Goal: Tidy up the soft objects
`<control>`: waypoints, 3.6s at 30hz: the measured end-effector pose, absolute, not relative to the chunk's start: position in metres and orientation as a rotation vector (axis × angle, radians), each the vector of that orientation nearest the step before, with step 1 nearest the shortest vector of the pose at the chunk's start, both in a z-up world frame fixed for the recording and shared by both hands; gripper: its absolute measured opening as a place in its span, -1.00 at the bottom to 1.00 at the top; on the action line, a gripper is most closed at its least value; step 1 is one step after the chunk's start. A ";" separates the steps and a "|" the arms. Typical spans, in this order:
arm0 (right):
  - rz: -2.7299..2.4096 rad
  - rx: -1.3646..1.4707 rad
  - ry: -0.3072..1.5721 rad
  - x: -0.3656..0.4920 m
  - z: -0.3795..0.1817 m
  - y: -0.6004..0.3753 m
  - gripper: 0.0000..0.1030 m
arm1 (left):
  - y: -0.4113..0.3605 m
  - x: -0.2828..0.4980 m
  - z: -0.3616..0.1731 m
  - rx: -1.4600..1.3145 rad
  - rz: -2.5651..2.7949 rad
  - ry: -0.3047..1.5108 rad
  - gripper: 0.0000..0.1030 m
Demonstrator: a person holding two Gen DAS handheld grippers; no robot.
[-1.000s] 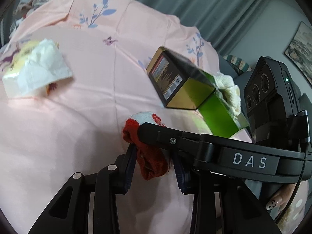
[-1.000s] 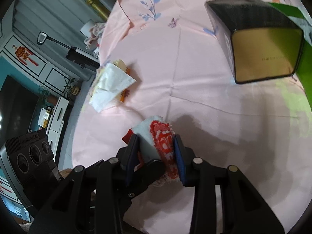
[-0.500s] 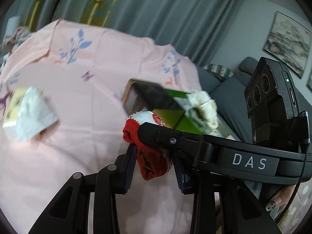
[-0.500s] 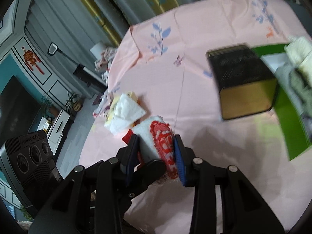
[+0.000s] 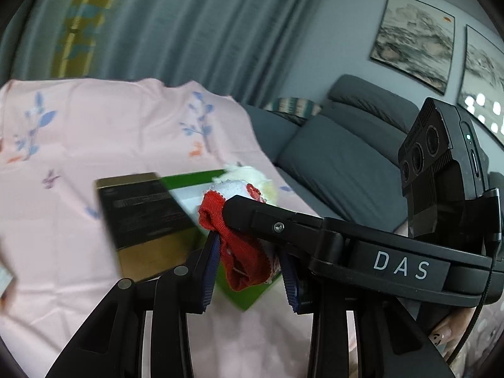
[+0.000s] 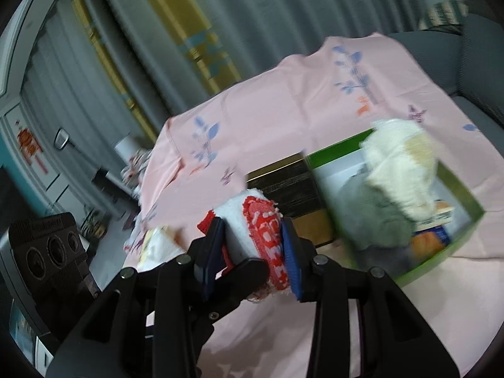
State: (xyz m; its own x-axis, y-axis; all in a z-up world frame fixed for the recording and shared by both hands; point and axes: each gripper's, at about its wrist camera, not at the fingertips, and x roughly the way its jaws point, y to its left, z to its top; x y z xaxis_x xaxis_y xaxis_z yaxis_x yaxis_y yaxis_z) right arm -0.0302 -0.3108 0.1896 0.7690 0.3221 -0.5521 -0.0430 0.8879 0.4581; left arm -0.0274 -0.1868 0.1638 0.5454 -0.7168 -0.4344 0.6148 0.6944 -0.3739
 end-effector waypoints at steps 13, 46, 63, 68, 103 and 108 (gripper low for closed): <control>0.068 0.624 0.720 -0.010 0.145 -0.398 -0.27 | -0.281 0.018 0.133 -0.127 -0.866 0.734 -0.29; -0.109 0.633 0.893 0.014 0.101 -0.416 -0.23 | -0.313 0.026 0.097 -0.013 -0.744 0.863 -0.10; -0.183 0.573 0.695 -0.030 0.155 -0.410 0.46 | -0.267 -0.006 0.155 -0.037 -0.656 0.705 0.89; -0.197 0.562 0.651 -0.043 0.169 -0.406 0.67 | -0.257 -0.020 0.168 -0.025 -0.618 0.680 0.89; -0.348 0.457 0.576 -0.096 0.204 -0.386 0.93 | -0.244 -0.061 0.181 0.009 -0.563 0.675 0.89; -0.359 0.447 0.583 -0.096 0.204 -0.385 0.93 | -0.245 -0.062 0.182 0.014 -0.571 0.669 0.89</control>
State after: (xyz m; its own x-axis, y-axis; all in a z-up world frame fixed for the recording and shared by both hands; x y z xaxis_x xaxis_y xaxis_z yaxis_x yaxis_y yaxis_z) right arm -0.0958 -0.3851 0.2043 0.7782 -0.1971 -0.5963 0.4437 0.8445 0.2999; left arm -0.0619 -0.2447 0.1822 0.6376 -0.4960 -0.5894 0.5045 0.8471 -0.1670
